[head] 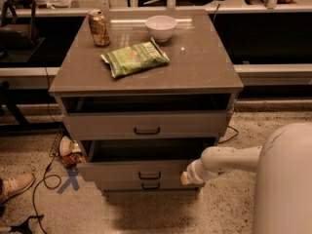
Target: Close middle drawer
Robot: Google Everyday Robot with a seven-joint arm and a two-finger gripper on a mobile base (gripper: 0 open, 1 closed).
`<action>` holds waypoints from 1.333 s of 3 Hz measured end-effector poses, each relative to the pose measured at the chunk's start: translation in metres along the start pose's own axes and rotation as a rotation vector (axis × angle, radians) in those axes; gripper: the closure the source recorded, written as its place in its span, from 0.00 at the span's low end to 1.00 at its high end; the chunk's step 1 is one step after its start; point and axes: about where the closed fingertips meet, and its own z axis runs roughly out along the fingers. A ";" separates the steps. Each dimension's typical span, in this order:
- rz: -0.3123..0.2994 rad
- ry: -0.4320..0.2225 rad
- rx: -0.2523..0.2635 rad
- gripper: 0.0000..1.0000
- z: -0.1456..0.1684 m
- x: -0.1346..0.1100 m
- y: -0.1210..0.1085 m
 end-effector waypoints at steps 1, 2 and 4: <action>0.000 0.000 0.000 1.00 0.000 0.000 0.000; 0.011 -0.093 -0.020 1.00 0.006 -0.043 0.001; 0.026 -0.235 -0.053 1.00 0.002 -0.094 -0.001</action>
Offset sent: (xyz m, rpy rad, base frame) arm 0.1344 0.0429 0.0287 0.1722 -0.2522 -0.1034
